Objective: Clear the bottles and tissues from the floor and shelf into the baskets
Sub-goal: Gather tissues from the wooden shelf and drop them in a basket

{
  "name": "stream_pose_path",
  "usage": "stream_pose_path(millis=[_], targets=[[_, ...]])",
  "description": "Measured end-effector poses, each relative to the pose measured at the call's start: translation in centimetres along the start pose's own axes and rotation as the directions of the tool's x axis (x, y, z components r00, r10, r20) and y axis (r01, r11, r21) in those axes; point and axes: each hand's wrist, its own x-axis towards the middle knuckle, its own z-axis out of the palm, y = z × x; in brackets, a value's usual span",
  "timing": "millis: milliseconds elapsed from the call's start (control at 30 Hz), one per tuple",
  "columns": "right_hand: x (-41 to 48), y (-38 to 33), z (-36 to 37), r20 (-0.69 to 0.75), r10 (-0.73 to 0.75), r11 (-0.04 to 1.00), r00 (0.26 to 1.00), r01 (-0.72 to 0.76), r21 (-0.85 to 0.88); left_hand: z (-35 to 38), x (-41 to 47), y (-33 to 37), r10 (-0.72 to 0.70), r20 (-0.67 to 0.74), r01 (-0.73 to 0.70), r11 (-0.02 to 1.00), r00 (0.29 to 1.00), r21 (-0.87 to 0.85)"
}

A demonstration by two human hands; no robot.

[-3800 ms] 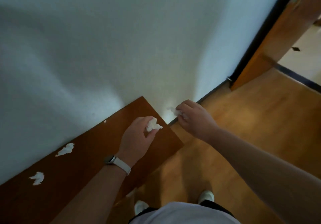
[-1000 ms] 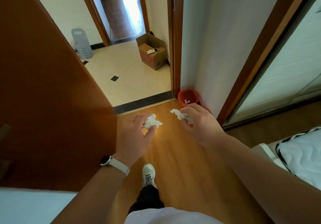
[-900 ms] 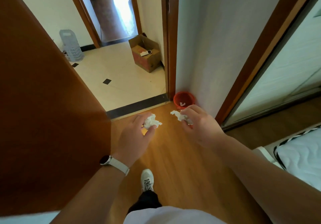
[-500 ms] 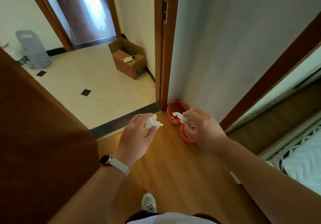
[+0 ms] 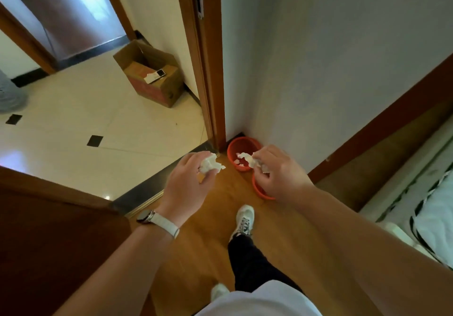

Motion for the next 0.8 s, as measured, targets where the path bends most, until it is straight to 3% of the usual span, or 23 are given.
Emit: stream_pose_path(millis=[300, 800], targets=[[10.1, 10.2, 1.7, -0.003, 0.128, 0.986, 0.992, -0.127, 0.11, 4.4, 14.0, 0.5, -0.084, 0.165, 0.072, 0.995, 0.983, 0.074], [16.3, 20.6, 2.3, 0.026, 0.352, 0.933, 0.936, -0.353, 0.075, 11.3, 28.2, -0.9, 0.043, 0.347, -0.083, 0.991, 0.937, 0.102]])
